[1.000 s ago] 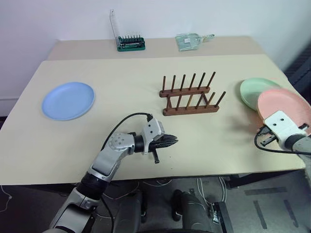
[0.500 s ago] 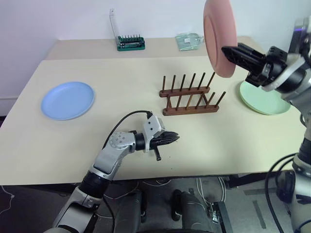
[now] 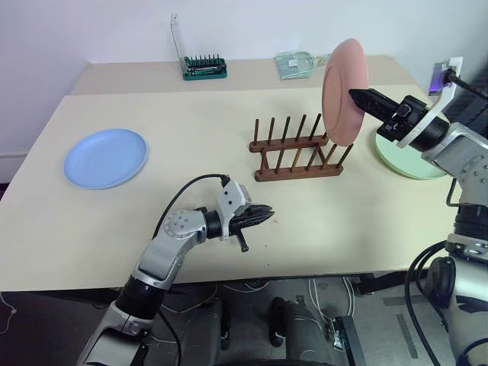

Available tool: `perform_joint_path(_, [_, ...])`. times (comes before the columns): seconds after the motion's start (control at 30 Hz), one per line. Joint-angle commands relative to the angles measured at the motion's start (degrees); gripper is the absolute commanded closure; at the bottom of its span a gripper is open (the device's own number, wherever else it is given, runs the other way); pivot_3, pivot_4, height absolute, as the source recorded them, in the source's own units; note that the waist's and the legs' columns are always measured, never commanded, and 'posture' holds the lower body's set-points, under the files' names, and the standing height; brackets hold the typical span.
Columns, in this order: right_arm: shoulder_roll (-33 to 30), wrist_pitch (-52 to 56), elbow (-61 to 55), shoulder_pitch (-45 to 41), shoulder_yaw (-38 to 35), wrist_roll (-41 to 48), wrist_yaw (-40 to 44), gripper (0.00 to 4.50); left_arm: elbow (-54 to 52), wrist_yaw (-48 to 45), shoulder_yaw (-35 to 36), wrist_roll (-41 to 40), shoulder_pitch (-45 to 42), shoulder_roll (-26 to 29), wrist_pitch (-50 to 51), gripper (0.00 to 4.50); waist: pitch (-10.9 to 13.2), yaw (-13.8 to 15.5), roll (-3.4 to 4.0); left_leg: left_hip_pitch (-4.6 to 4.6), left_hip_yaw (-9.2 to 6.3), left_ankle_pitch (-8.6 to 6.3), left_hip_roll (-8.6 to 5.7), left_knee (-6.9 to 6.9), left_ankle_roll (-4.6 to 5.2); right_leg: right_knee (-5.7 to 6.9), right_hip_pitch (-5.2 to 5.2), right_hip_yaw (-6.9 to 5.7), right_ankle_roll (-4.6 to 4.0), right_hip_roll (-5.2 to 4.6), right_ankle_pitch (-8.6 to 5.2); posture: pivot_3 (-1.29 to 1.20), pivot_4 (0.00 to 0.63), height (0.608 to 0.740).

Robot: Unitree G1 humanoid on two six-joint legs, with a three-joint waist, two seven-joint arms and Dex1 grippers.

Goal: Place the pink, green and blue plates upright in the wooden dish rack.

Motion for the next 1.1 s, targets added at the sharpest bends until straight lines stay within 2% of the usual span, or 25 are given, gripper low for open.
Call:
perform_joint_path(0.03, [0.2,0.0,2.6,-2.4,-2.0,0.4,0.1,4.17,-1.8,-0.1,0.8,-1.1,-0.7,0.0,0.1,4.13,0.0,0.0,0.0,-0.01,0.0,0.0,0.0,0.0,0.0,-0.01,0.0,0.0,-0.01,0.0,0.0,0.0,0.15,0.73])
perform_joint_path(0.13, [0.2,-1.5,3.3,-2.7,-2.3,-0.1,0.4,3.12,-1.8,-0.3,0.9,-1.1,-0.8,0.3,0.0,4.13,0.0,0.0,0.0,0.0,0.01,0.0,0.0,0.0,0.0,-0.01,0.01,0.01,0.0,0.0,0.02,0.0,0.15,0.73])
perform_joint_path(0.23, [-0.2,-7.1,3.0,-3.3,-2.2,-3.3,-0.5,1.59,-2.0,-0.4,0.9,-1.3,-0.7,0.5,0.3,4.13,0.0,0.0,0.0,-0.01,0.02,0.0,-0.01,0.0,0.0,0.0,-0.01,0.01,0.09,0.0,0.07,0.0,0.15,0.73])
perform_joint_path(0.43, [-4.1,-14.4,3.8,-2.7,-3.1,-8.1,0.6,1.59,-2.1,-0.7,0.3,-1.2,-0.8,0.5,0.5,4.13,0.0,0.1,0.0,-0.02,0.02,0.0,-0.01,0.0,0.0,-0.02,-0.01,0.01,0.13,-0.01,0.01,0.0,0.15,0.73])
perform_joint_path(0.53, [-8.6,-19.4,8.1,-1.3,-5.2,-11.5,0.5,1.59,-1.6,-0.6,0.4,-1.0,-1.4,0.3,0.4,4.13,0.0,0.2,0.0,-0.03,0.02,0.0,-0.02,0.0,0.0,-0.04,0.0,0.01,0.05,-0.02,-0.04,0.0,0.15,0.73])
perform_joint_path(0.63, [-13.8,-27.6,11.1,5.1,1.0,-21.9,3.1,1.59,-1.5,-0.7,0.3,-0.9,-1.5,0.3,0.4,4.13,0.0,0.2,-0.02,-0.03,-0.01,0.0,-0.04,0.0,0.0,-0.07,0.05,0.0,0.06,-0.02,-0.05,0.0,0.15,0.73])
perform_joint_path(0.77, [-16.8,-39.5,14.0,10.8,11.2,-35.5,5.3,1.59,-1.4,-1.0,0.1,-1.0,-1.5,0.4,0.3,4.13,0.0,-1.2,0.02,0.06,0.15,-0.01,-0.01,-0.02,0.0,-0.06,0.03,0.07,0.08,-0.03,-0.06,0.0,0.15,0.73])
perform_joint_path(0.83, [-17.1,-45.3,18.3,11.0,15.8,-42.4,3.6,1.59,-1.2,-1.2,-0.1,-0.9,-1.6,0.3,0.1,4.13,0.0,-1.8,0.05,0.1,0.14,0.0,0.01,-0.02,0.0,0.0,0.0,0.07,0.07,-0.02,-0.06,0.0,0.15,0.73])
perform_joint_path(1.1, [-13.9,-58.1,36.8,3.9,25.3,-56.5,-3.2,1.59,-0.9,-1.1,-0.1,-0.6,-2.0,0.1,0.0,4.13,0.0,-1.9,0.09,0.1,0.21,0.01,0.0,-0.02,-0.01,0.01,-0.02,0.13,0.07,-0.01,-0.06,0.0,0.15,0.73])
